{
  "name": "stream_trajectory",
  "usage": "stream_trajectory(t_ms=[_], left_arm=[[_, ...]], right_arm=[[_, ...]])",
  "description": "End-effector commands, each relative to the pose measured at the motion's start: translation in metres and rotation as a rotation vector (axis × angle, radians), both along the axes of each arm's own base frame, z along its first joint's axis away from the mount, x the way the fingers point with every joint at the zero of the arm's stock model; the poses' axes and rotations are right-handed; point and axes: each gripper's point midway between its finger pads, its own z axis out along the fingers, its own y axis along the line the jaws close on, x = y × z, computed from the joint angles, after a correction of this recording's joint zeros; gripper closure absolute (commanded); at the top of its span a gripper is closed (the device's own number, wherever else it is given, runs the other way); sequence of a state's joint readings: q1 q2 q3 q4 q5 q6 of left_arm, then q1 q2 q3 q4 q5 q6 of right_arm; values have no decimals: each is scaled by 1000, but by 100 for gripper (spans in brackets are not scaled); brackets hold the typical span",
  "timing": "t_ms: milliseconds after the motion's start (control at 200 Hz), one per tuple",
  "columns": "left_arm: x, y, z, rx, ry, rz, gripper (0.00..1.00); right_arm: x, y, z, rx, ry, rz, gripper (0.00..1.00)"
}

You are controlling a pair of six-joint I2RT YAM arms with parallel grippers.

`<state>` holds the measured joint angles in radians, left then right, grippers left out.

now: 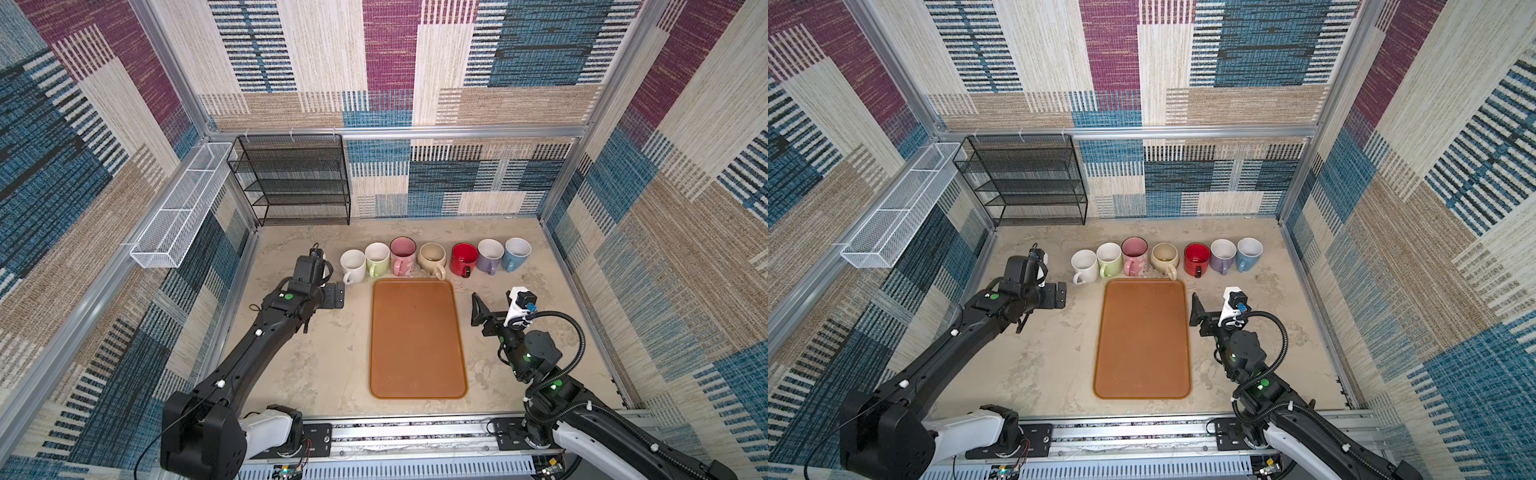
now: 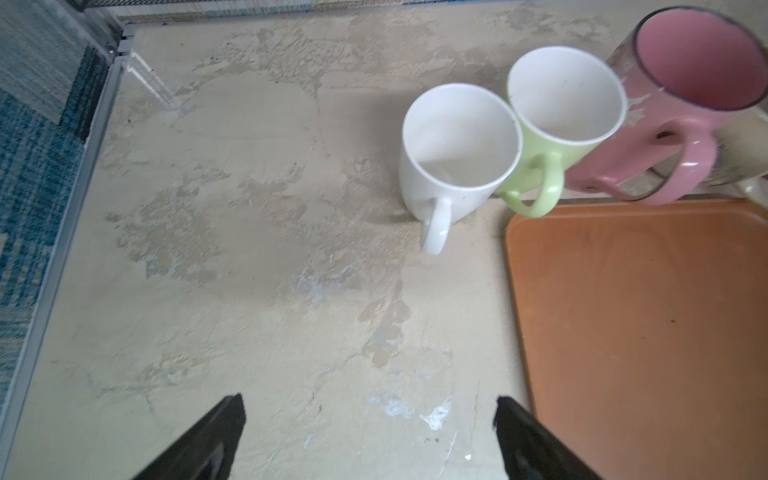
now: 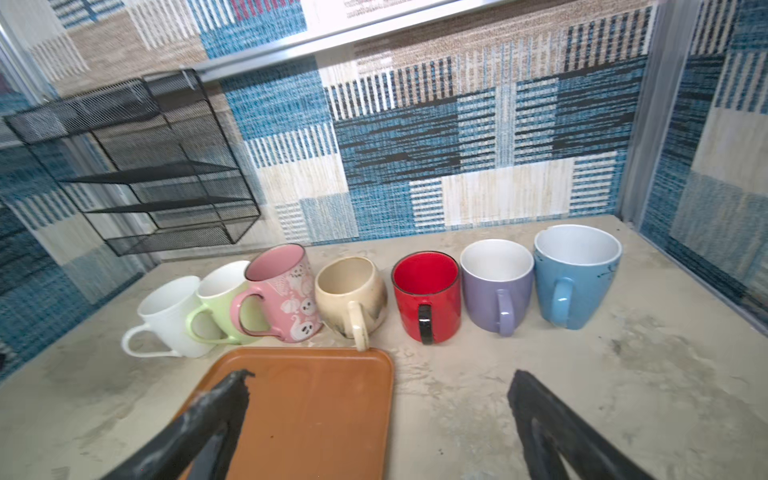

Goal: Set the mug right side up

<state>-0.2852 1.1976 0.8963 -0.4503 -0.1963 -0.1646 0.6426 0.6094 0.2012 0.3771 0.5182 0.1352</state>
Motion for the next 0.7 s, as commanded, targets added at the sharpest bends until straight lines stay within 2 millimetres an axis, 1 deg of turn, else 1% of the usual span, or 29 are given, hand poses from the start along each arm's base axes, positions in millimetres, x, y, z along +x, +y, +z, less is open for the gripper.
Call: stream_trajectory(t_ms=[0, 55, 165, 260, 376, 456, 541, 626, 696], left_arm=[[14, 11, 9, 36, -172, 42, 1], [19, 15, 8, 70, -216, 40, 1], [30, 24, 1, 115, -239, 47, 1], [38, 37, -4, 119, -258, 69, 1], [42, 50, -15, 121, -291, 70, 1], [42, 63, -30, 118, -287, 88, 1], [44, 72, -42, 69, -291, 105, 1], [54, 71, -52, -22, -285, 89, 1], [61, 70, -59, -45, -284, 82, 1]], right_arm=[[11, -14, 10, -65, -68, -96, 0], [19, -19, 5, -75, -53, -128, 0], [34, -29, 0, -97, -52, -186, 0], [50, -44, -4, -110, -35, -254, 0], [67, -63, -15, -123, 8, -321, 0], [74, -76, -24, -123, 25, -356, 0], [81, -87, -33, -125, 51, -379, 0], [84, -95, -41, -142, 53, -393, 0], [82, -102, -44, -146, 41, -408, 0]])
